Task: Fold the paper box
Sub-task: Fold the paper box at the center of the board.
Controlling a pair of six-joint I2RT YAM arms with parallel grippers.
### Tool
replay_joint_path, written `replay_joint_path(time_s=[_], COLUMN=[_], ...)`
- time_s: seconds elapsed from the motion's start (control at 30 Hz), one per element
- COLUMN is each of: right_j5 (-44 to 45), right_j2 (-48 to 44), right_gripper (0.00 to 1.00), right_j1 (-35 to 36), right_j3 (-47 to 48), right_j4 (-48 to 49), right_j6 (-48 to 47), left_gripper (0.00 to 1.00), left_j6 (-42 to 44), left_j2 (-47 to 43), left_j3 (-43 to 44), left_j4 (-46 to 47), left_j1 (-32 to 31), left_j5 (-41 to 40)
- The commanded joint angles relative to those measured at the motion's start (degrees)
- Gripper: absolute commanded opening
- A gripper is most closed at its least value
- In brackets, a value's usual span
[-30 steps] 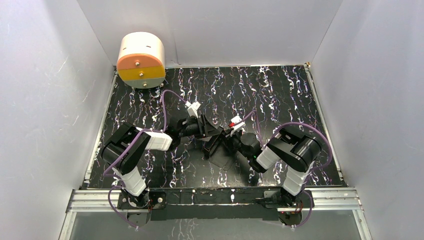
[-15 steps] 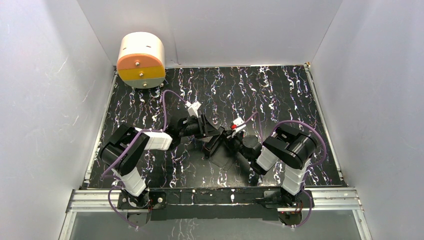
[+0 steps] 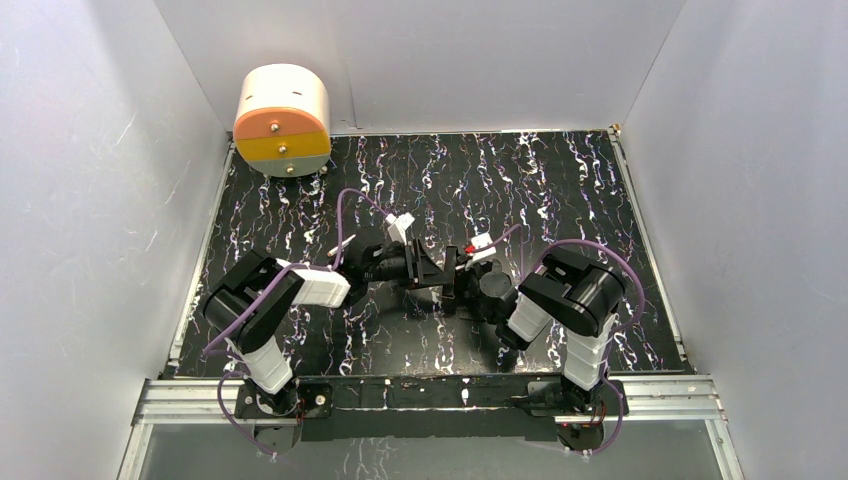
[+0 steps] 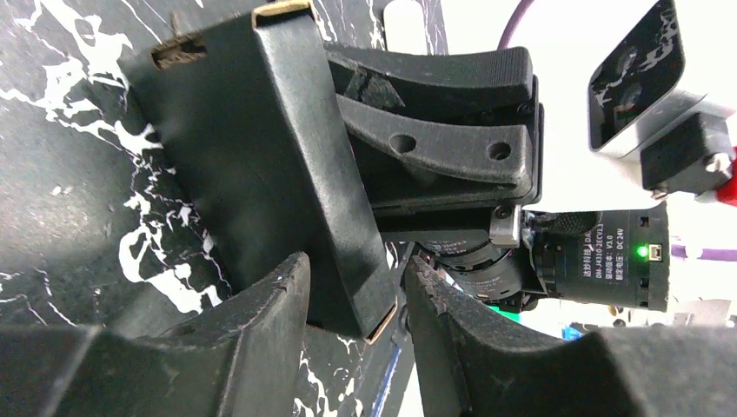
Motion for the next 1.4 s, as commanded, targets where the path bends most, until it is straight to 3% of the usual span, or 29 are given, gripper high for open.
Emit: replay_joint_path(time_s=[0.0, 0.33, 0.6, 0.73, 0.83, 1.0, 1.17, 1.37], right_j5=[1.0, -1.6, 1.0, 1.0, -0.8, -4.9, -11.2, -16.0], right_j2=[0.6, -2.7, -9.1, -13.6, -17.4, -22.6, -24.4, -24.1], right_gripper=[0.12, 0.23, 0.4, 0.53, 0.56, 0.61, 0.6, 0.58], right_j1=[1.3, 1.6, 1.5, 1.4, 0.4, -1.1, -1.4, -1.4], right_j3=[2.4, -1.8, -5.7, -5.1, -3.4, -3.9, -2.3, -1.9], right_j4=[4.9, 4.6, 1.6, -4.3, -12.2, -16.1, -23.5, -24.8], right_j6=[-0.7, -3.4, -5.2, -8.3, -8.9, -8.0, -7.4, -4.5], left_gripper=[0.41, 0.5, 0.62, 0.65, 0.67, 0.7, 0.72, 0.72], left_j6=[-0.6, 10.2, 12.2, 10.3, 8.2, 5.0, 3.4, 4.2], left_j2=[-2.3, -8.4, -15.9, -17.4, -15.9, -12.5, -9.2, -4.9], left_j3=[-0.1, 4.6, 6.8, 7.1, 8.0, 10.1, 11.9, 15.6], left_j4=[-0.5, -20.4, -35.7, -37.5, -37.2, -36.6, -34.2, -35.1], left_j1=[-1.2, 0.8, 0.8, 0.8, 0.7, -0.3, -1.3, -1.8], left_j5=[4.0, -7.9, -19.7, -21.3, -21.3, -23.7, -25.4, -25.6])
